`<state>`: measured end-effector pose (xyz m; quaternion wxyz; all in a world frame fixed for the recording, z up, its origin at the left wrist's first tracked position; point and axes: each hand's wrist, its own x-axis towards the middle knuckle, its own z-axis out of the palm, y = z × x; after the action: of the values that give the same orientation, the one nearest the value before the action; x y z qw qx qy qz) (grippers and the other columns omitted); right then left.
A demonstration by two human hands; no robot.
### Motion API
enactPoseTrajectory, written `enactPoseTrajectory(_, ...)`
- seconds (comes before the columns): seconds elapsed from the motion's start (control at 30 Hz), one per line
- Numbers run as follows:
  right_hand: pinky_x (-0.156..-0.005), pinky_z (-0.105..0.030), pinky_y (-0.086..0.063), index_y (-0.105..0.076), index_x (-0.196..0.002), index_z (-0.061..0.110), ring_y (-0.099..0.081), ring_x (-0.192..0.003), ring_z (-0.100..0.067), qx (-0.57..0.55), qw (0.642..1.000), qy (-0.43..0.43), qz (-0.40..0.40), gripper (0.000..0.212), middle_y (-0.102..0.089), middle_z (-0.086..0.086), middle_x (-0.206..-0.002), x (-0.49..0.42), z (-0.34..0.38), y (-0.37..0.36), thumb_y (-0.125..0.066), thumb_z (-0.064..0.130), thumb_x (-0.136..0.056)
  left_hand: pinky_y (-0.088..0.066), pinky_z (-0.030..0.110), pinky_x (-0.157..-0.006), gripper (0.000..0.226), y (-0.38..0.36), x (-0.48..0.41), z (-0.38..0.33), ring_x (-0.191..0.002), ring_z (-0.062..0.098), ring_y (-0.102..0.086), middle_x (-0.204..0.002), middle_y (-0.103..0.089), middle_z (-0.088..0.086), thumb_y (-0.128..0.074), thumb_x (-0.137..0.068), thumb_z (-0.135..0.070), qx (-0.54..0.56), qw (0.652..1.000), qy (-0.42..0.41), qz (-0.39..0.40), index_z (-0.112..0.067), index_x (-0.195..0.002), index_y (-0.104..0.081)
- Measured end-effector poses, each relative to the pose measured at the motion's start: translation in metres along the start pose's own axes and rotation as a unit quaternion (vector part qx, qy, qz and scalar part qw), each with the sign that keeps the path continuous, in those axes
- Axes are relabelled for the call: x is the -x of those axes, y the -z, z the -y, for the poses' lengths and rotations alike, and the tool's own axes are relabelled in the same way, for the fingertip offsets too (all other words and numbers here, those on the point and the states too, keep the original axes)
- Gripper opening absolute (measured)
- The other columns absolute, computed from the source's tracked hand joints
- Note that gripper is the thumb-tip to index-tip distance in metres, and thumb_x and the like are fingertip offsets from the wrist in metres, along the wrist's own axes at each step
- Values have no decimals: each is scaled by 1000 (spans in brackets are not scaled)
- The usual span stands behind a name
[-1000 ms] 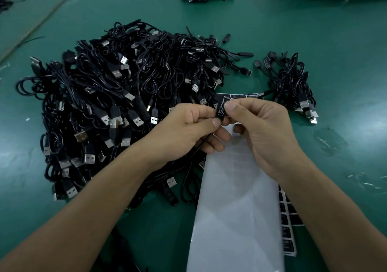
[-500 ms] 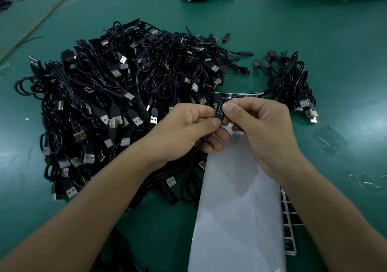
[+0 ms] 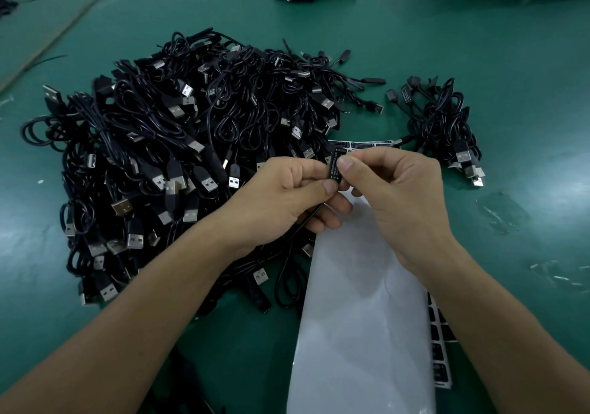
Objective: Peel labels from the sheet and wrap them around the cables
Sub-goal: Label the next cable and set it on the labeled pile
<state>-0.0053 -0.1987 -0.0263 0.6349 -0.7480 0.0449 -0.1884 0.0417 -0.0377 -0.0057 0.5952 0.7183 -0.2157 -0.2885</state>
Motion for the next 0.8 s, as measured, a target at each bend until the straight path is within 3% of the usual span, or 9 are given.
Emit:
enactPoseTrajectory(0.23, -63, -18, -51, -76, -82, 21, -65, -65, -7, 14, 1000, 4, -16, 9, -73, 5, -70, 0, 0, -1, -74, 18, -90, -55, 18, -60, 19, 0, 0, 0, -67, 8, -70, -80, -75, -1, -49, -104, -8, 0, 1000, 3, -2, -4, -106, -68)
enactPoseTrajectory(0.4, -64, -20, -52, -76, -81, 23, -66, -66, -10, 15, 1000, 4, -25, 10, -73, 3, -71, 1, 1, -2, -75, 17, -89, -55, 18, -60, 19, -1, 0, -1, -68, 9, -70, -81, -76, -1, -50, -104, -9, -1, 1000, 3, -1, -10, -102, -68)
enactPoseTrajectory(0.8, -60, -13, -50, -75, -79, 22, -66, -61, -2, 11, 999, 12, -34, 12, -74, 6, -70, 4, 5, -4, -77, 12, -87, -54, 18, -60, 20, -2, 0, 0, -69, 9, -69, -82, -75, 0, -52, -103, -8, 5, 1000, 0, -1, -16, -100, -70)
